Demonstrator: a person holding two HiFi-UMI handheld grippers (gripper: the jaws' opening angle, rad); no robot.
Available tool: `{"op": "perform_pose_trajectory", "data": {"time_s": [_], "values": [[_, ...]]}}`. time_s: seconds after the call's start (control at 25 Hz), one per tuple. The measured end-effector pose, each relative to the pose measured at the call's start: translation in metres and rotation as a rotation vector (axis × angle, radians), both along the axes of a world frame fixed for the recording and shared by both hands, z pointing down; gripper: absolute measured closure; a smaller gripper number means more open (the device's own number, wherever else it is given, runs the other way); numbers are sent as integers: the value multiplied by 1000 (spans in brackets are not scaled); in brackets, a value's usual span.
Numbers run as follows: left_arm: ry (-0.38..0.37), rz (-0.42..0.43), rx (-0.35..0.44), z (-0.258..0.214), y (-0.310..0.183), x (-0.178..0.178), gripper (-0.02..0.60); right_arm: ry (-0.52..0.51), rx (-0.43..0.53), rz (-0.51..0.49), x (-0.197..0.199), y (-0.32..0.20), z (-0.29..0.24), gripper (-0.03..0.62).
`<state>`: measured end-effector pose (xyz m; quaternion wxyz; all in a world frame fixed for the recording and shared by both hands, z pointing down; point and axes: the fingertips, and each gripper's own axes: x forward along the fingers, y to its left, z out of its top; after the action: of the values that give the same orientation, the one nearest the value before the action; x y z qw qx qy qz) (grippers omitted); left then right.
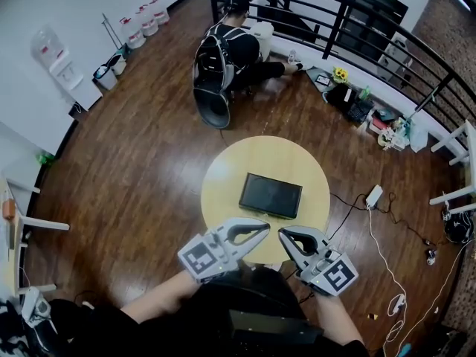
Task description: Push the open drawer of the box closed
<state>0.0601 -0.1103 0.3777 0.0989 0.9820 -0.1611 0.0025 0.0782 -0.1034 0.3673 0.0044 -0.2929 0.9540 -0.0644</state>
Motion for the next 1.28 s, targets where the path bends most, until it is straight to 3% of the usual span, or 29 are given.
{"op": "perform_pose_trajectory", "data": {"time_s": [0.2, 0.48, 0.84, 1.28], "values": [[7, 12, 24, -10, 3, 10, 552, 58, 41, 19, 15, 4, -18, 577], [-5, 16, 48, 5, 21, 11, 552, 103, 17, 20, 17, 16, 9, 577], [-14, 16, 52, 25, 19, 8, 552, 102, -4, 20, 14, 11, 35, 577], [-28, 6, 52, 10, 1, 2, 552, 101, -9, 4, 4, -6, 19, 577]]}}
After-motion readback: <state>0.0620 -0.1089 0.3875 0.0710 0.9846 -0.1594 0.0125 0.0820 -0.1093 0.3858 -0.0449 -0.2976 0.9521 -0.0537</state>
